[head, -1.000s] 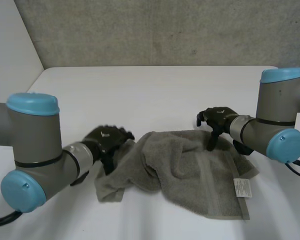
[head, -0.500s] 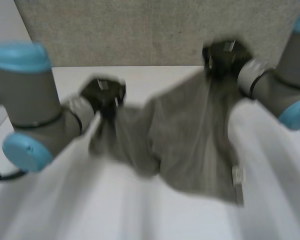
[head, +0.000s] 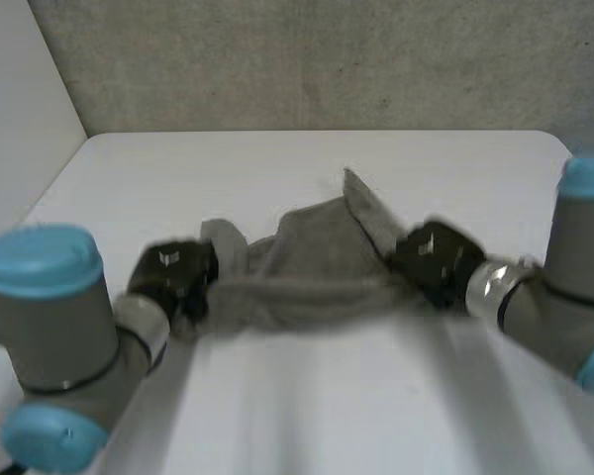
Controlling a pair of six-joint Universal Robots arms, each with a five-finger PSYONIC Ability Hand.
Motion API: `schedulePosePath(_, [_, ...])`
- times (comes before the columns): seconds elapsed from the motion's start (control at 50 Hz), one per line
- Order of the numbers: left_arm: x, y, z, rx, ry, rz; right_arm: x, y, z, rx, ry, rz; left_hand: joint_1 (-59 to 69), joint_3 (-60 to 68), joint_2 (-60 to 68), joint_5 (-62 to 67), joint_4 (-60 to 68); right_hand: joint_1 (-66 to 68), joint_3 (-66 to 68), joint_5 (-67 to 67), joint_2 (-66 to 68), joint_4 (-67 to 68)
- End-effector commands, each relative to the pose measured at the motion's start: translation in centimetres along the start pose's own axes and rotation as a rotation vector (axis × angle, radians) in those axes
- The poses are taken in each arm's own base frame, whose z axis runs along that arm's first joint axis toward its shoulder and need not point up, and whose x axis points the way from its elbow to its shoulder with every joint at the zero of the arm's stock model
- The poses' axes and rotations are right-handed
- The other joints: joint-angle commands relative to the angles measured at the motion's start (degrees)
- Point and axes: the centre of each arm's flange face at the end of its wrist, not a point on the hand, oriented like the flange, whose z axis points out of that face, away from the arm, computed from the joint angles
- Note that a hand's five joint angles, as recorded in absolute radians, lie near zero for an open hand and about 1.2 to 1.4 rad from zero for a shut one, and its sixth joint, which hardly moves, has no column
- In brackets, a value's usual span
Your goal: Fold the towel.
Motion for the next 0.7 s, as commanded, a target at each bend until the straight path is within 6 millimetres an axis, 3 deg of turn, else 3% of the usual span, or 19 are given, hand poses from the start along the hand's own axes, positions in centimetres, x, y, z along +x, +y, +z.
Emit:
schedulePosePath(0.02, [0.0,3.6,-1.9,-0.117,0.014,0.020,-2.9,3.9,-1.0,-0.174,-0.056,-0.005,14.42,10.72,10.42,13.04,10.13,3.82,4.45,3.65,4.54,3.27])
schedulePosePath(0.06, [0.1,3.5,-2.5,-0.123,0.026,0.041,-2.9,3.9,-1.3,-0.177,-0.044,-0.003,14.42,10.72,10.42,13.04,10.13,3.82,4.45,3.65,4.54,3.27])
schedulePosePath(0.12, [0.5,1.0,-4.2,-0.051,0.084,0.103,-2.9,3.6,-2.0,-0.136,0.010,-0.001,7.59,3.89,3.59,6.21,3.30,3.82,4.45,3.65,4.54,3.27])
schedulePosePath(0.14, [0.5,1.0,-4.2,-0.050,0.084,0.103,-3.2,3.9,-2.1,-0.118,0.035,0.004,7.55,3.85,3.55,6.16,3.26,3.82,4.45,3.65,4.54,3.27])
schedulePosePath(0.18, [0.6,-1.2,-4.6,0.036,0.107,0.114,-3.2,4.2,-2.2,-0.110,0.054,0.008,-2.15,-5.85,-6.15,-3.53,-6.44,3.82,4.45,3.65,4.54,3.27])
schedulePosePath(0.24, [0.7,-2.6,-4.7,0.088,0.112,0.114,-3.2,4.8,-2.4,-0.091,0.097,0.008,-9.61,-13.31,-13.61,-10.99,-13.90,3.82,4.45,3.65,4.54,3.27])
schedulePosePath(0.28, [0.6,-5.3,-4.1,0.180,0.115,0.112,-3.2,4.8,-2.5,-0.075,0.115,0.001,-19.17,-22.87,-23.17,-20.55,-23.46,3.82,4.45,3.65,4.54,3.27])
schedulePosePath(0.3, [0.6,-5.3,-4.1,0.181,0.115,0.112,-3.2,4.9,-2.5,-0.064,0.129,-0.003,-19.20,-22.90,-23.20,-20.58,-23.49,3.82,4.45,3.65,4.54,3.27])
schedulePosePath(0.34, [0.7,-7.2,-3.0,0.230,0.114,0.114,-3.2,4.9,-2.4,-0.057,0.137,-0.006,-19.87,-23.56,-23.87,-21.25,-24.16,3.82,4.45,3.65,4.54,3.27])
schedulePosePath(0.42, [0.7,-7.4,-1.1,0.213,0.110,0.137,-3.3,5.0,-2.3,-0.052,0.141,-0.008,-19.87,-23.57,-23.87,-21.25,-24.16,3.82,4.45,3.65,4.54,3.27])
schedulePosePath(0.5, [0.7,-5.7,1.3,0.097,0.112,0.224,-3.4,5.1,-2.3,-0.057,0.137,-0.005,-20.88,-24.58,-24.88,-22.26,-25.17,3.82,4.45,3.65,4.54,3.27])
schedulePosePath(0.7, [-0.2,-2.1,1.8,-0.111,0.116,0.338,-3.4,5.6,-1.8,-0.050,0.151,-0.009,-21.38,-25.08,-25.38,-22.76,-25.67,3.82,4.45,3.65,4.54,3.27])
